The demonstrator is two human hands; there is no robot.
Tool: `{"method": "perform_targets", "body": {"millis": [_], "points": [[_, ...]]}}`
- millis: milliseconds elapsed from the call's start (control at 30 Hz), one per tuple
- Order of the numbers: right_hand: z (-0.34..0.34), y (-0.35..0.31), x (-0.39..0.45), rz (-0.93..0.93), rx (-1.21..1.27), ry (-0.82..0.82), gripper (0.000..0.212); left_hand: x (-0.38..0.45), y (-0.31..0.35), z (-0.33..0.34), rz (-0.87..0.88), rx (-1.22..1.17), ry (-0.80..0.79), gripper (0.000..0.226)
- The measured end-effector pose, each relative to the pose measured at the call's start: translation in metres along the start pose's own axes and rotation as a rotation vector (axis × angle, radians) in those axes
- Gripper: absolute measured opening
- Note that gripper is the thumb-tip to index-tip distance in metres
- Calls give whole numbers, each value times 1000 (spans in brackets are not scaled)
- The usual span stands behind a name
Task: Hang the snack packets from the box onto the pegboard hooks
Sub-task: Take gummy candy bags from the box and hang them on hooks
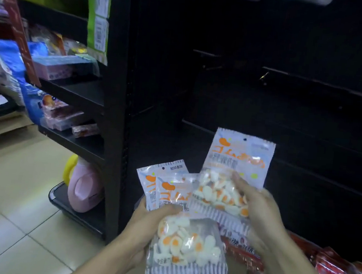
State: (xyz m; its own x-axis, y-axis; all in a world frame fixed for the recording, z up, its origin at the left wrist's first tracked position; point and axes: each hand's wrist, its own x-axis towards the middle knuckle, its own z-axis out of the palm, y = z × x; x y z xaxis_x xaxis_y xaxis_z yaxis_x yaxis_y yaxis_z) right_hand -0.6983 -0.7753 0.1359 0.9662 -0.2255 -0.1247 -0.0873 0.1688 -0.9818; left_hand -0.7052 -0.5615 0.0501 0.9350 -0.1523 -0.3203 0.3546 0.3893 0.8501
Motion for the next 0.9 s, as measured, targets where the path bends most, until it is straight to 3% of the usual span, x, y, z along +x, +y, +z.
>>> {"method": "perform_targets", "body": {"millis": [67, 233, 633, 767, 900], "points": [[17, -33, 11, -160, -60, -23, 16, 4, 4, -3, -3, -48, -14, 67], [77, -81, 39, -397, -269, -153, 11, 4, 9, 4, 28, -127, -10, 67], [111, -88, 79, -271, -207, -102, 21, 5, 7, 18, 5, -170, -2, 80], [108, -80, 83, -260, -163, -73, 19, 6, 3, 19, -10, -172, 5, 64], [106, -76, 84, -284, -201, -95, 15, 8, 1, 19, -29, -190, 20, 65]]}}
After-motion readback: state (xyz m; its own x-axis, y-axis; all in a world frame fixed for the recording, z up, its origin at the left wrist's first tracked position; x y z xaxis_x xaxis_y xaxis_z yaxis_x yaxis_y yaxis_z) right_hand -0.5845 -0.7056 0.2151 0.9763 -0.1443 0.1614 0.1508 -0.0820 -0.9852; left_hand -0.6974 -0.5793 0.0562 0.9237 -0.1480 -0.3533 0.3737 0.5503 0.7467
